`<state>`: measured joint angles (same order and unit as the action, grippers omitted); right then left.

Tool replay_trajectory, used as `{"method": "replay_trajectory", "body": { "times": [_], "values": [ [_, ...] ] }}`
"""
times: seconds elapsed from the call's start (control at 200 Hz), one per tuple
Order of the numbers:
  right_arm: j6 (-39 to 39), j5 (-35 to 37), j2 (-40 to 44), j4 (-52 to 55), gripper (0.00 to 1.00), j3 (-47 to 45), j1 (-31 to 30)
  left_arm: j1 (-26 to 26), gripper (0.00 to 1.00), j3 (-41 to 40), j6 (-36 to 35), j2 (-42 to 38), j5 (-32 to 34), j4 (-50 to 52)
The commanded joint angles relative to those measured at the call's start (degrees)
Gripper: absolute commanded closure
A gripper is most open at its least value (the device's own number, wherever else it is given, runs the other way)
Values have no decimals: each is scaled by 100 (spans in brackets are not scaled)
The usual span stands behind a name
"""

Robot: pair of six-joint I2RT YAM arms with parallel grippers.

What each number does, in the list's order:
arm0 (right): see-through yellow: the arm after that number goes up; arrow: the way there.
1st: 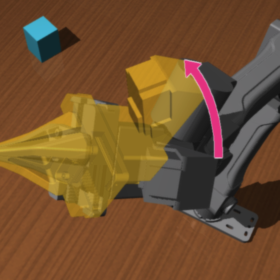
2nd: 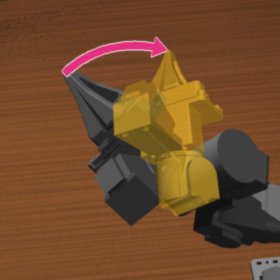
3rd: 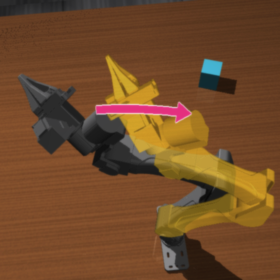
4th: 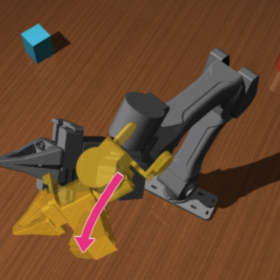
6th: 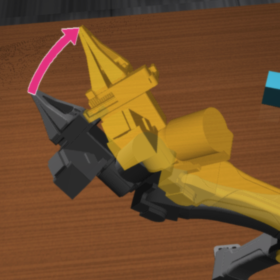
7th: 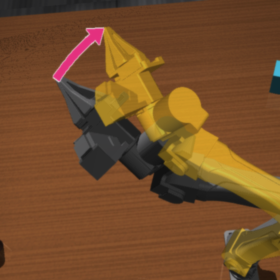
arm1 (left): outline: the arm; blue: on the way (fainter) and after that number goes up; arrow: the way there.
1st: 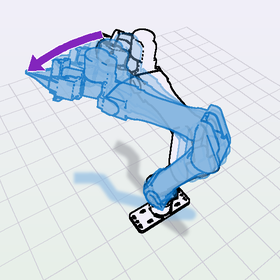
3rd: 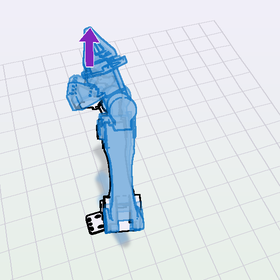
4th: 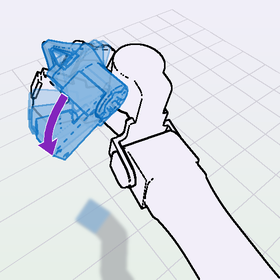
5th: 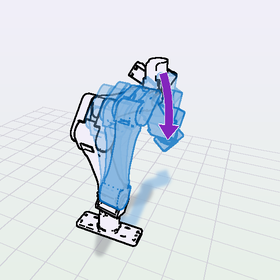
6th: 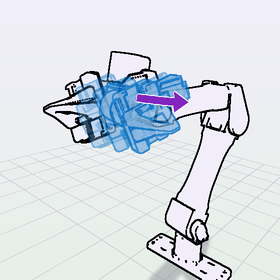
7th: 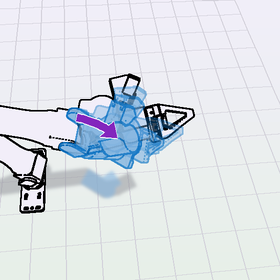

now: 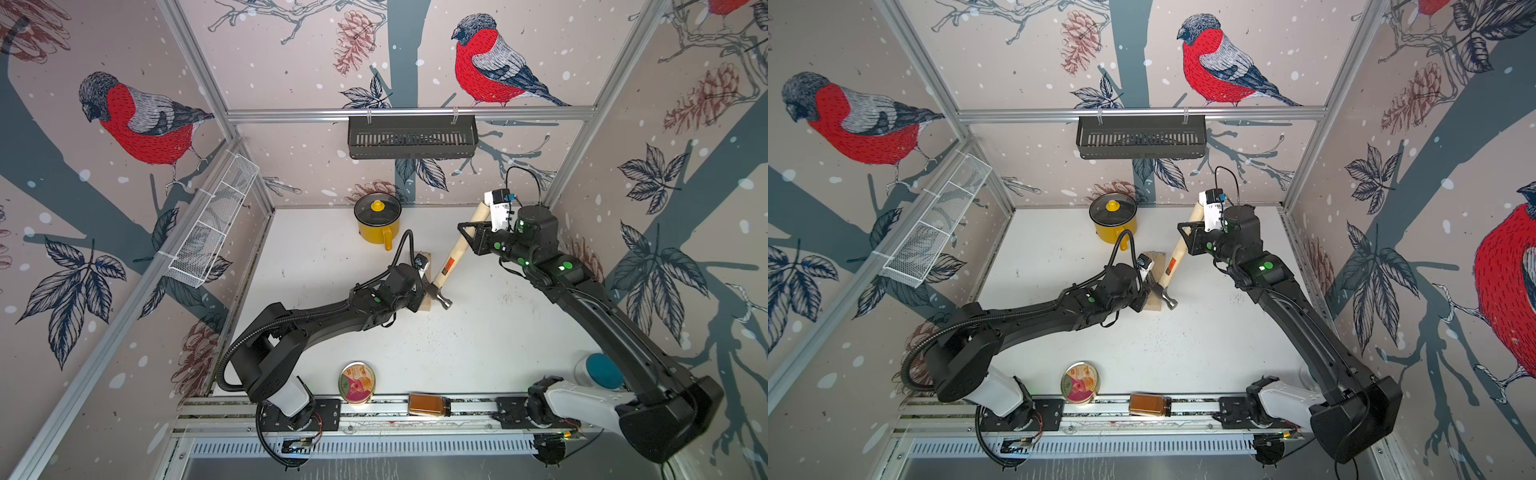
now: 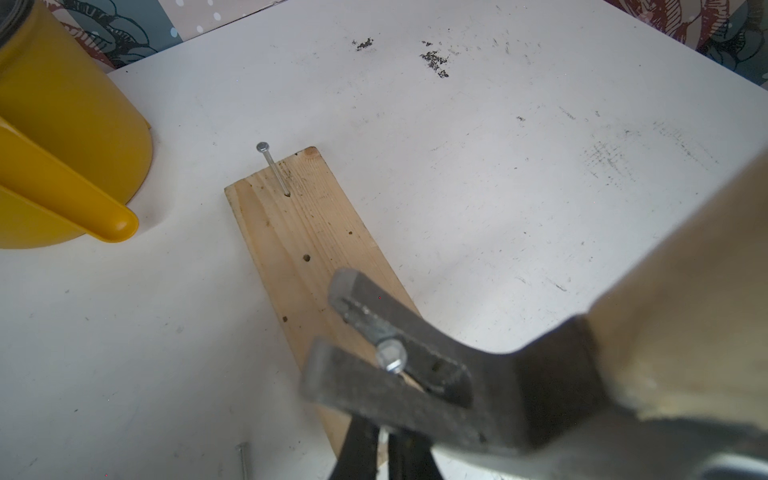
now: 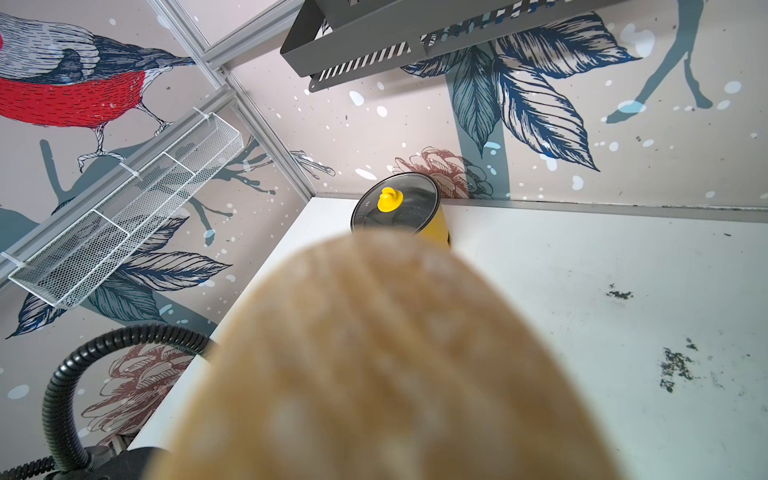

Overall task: Use a claw hammer to pull out a nail
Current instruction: Pick up the nail with the hammer.

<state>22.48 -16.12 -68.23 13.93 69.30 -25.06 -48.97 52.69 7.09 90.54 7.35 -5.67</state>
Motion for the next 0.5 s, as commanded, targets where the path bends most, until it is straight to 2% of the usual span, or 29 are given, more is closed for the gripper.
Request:
{"method": "replay_trajectory", "body": {
  "times": [0.0, 0.495],
  "values": [
    [162, -111, 12, -595, 100, 14, -3, -6, 94, 55, -15, 15, 40, 21],
    [164, -131, -27, -620, 100, -249, -35, -3, 100, 62, 50, -10, 280, 20]
  ]
}}
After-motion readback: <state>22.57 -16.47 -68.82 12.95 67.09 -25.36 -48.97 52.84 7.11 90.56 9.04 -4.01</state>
